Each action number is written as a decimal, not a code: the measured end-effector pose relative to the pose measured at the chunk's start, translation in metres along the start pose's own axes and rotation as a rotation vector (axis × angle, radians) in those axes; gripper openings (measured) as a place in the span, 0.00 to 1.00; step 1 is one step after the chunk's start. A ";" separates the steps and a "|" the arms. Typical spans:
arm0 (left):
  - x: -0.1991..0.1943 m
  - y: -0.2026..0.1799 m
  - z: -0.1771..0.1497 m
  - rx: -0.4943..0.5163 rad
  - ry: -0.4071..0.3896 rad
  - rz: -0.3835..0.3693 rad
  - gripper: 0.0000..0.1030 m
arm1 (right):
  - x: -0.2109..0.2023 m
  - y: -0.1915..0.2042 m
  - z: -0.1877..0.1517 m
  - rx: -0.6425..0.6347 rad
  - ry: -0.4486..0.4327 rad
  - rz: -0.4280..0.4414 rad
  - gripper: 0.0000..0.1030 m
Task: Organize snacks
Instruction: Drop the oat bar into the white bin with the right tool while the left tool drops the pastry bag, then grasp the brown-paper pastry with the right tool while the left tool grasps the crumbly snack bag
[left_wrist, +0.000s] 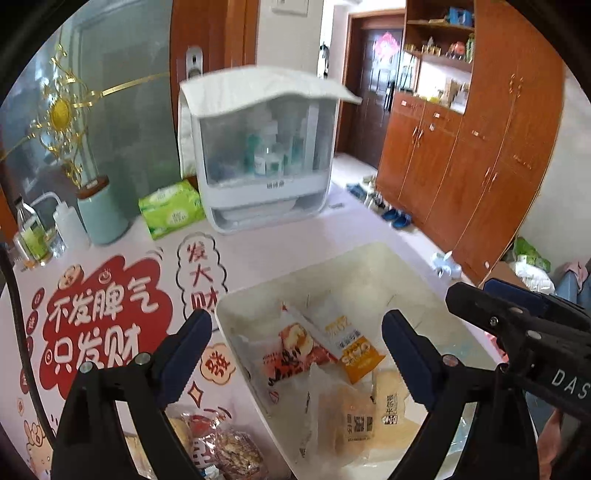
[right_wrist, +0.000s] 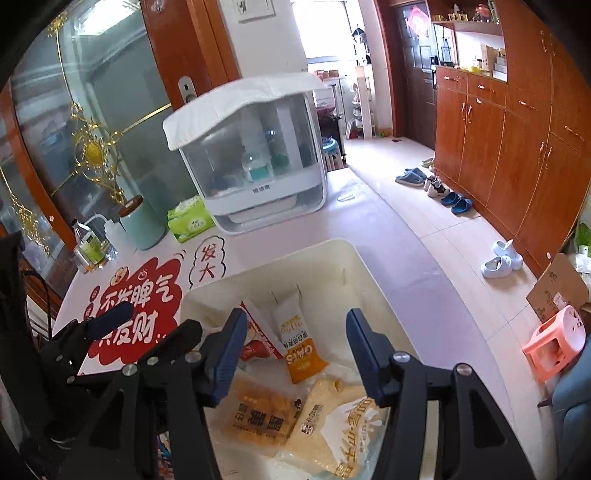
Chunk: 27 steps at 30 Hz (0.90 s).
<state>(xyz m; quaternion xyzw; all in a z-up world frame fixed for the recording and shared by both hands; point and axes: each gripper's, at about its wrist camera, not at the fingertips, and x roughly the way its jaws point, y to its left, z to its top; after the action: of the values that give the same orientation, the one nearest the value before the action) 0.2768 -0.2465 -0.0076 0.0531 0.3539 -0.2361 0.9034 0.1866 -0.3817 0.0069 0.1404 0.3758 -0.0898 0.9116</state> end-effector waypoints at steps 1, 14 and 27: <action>-0.005 0.000 0.001 0.005 -0.007 -0.010 0.90 | -0.004 0.002 0.001 -0.003 -0.011 -0.003 0.55; -0.085 0.015 0.021 0.043 0.011 0.049 0.90 | -0.093 0.049 0.009 -0.152 -0.184 -0.095 0.55; -0.199 0.121 -0.054 0.017 0.005 0.145 1.00 | -0.137 0.114 -0.037 -0.271 -0.095 0.134 0.65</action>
<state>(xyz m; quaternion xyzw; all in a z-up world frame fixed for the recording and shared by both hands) 0.1722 -0.0478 0.0758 0.0870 0.3494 -0.1729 0.9168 0.0969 -0.2539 0.1002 0.0367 0.3304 0.0163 0.9430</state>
